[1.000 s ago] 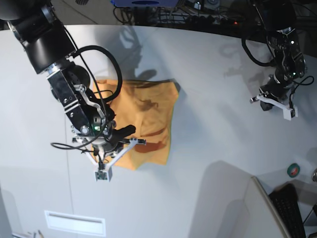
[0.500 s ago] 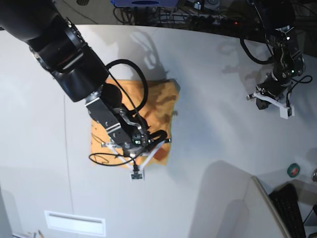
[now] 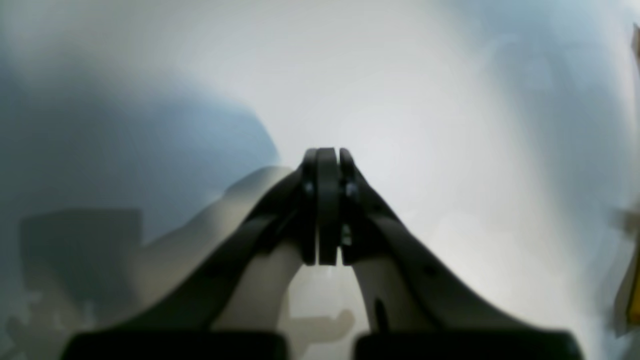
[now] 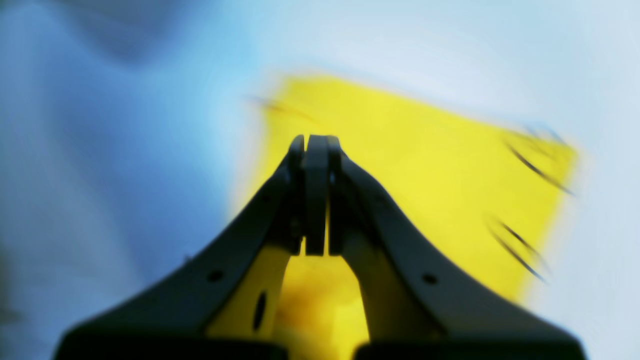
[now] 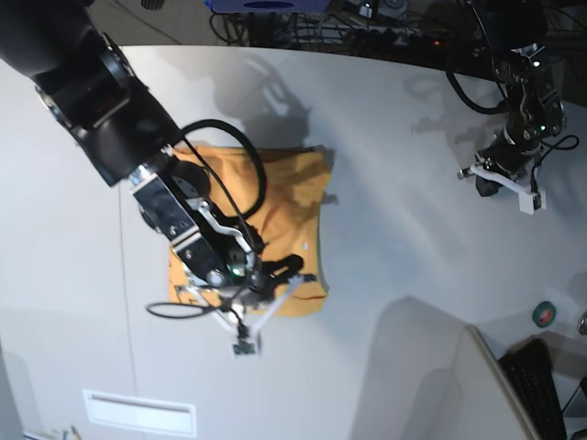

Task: Layout the t-shirt on the table in an organized manner, then fold the t-shirt properly
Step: 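Press the folded shirt flat with the right gripper and withdraw it, then tuck and smooth the folded shirt edge with the left gripper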

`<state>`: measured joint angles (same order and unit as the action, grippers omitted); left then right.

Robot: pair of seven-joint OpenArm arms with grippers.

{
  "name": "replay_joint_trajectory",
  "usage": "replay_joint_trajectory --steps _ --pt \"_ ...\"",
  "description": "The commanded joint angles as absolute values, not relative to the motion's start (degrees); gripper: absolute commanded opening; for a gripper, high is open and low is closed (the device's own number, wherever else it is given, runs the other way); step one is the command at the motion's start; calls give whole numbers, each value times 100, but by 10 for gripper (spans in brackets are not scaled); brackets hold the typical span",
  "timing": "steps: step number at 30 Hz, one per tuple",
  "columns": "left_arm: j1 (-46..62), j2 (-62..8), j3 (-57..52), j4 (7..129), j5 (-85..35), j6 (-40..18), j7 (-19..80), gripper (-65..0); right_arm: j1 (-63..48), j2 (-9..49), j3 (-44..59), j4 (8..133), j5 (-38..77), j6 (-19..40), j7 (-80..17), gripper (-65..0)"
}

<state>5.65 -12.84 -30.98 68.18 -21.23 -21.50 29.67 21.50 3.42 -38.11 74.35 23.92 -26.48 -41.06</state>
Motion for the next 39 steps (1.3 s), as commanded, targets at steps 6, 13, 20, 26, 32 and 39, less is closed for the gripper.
replay_joint_trajectory --steps 6,13,20,26,32,39 --pt "479 -1358 -3064 6932 -2193 -2211 2870 -650 1147 629 -4215 8541 2527 -2527 -4286 -650" --pt "576 -1358 -3064 7108 -2193 -2404 2870 -650 910 620 -4936 7881 2527 -2536 -3785 -650" --pt "690 -1314 -3064 7292 -2193 -2870 2897 -650 945 163 -5666 7468 2527 -2545 -3495 -650" --pt "611 -1130 -3064 7319 -2202 -2870 2905 -650 971 180 -6053 7837 2527 -2554 -3679 -650" --pt "593 -919 -2185 8110 -2756 -2870 3037 -370 541 1156 -5525 9244 2536 -2571 -4092 -650" --pt "-101 -804 -752 7565 -3424 -2835 3064 0 -426 1921 -4119 9947 2536 -2563 -4075 -650"
